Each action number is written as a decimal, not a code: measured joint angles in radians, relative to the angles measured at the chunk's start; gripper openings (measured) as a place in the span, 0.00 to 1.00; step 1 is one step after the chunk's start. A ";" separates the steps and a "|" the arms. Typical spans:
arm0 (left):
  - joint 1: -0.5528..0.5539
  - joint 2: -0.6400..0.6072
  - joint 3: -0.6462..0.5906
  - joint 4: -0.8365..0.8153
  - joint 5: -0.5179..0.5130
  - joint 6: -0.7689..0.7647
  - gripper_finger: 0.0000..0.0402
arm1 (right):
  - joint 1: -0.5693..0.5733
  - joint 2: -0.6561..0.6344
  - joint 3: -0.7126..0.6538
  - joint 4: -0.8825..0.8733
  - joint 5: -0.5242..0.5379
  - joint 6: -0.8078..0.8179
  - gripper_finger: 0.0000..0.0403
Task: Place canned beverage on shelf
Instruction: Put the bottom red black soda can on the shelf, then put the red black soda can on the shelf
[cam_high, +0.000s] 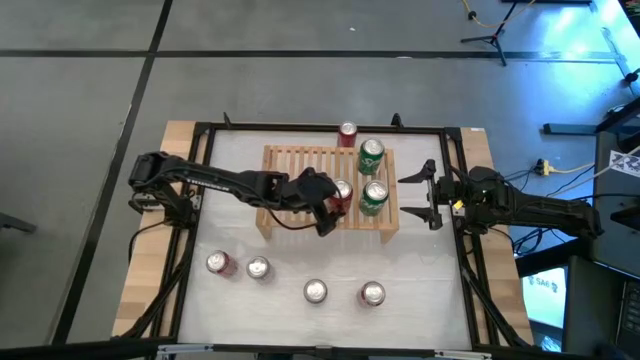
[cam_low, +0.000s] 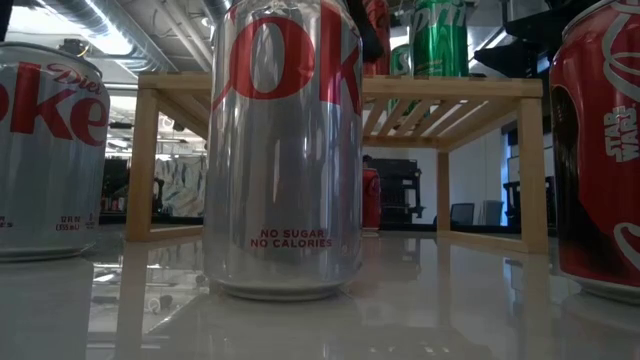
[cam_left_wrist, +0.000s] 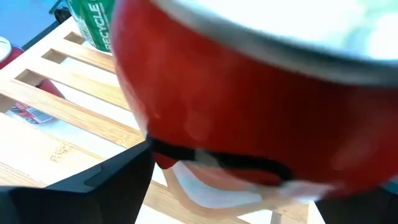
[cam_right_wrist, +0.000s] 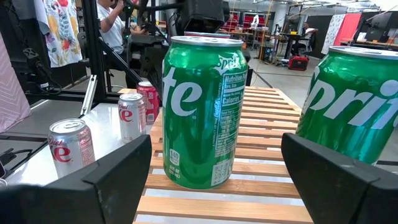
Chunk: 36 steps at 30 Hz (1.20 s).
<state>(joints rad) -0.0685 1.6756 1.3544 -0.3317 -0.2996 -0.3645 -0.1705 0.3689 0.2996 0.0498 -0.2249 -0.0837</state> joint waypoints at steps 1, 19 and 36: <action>-0.002 -0.003 0.000 -0.005 0.000 0.000 0.93 | 0.000 0.000 0.000 0.000 0.000 0.000 0.88; -0.006 -0.071 0.002 -0.110 0.002 0.009 0.93 | 0.000 0.000 0.000 0.000 0.000 0.000 0.88; -0.051 -0.313 0.002 -0.348 -0.019 0.011 0.93 | 0.000 0.000 0.000 -0.008 0.000 0.000 0.88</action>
<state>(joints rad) -0.1192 1.3626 1.3560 -0.6799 -0.3183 -0.3538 -0.1707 0.3691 0.2996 0.0418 -0.2249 -0.0837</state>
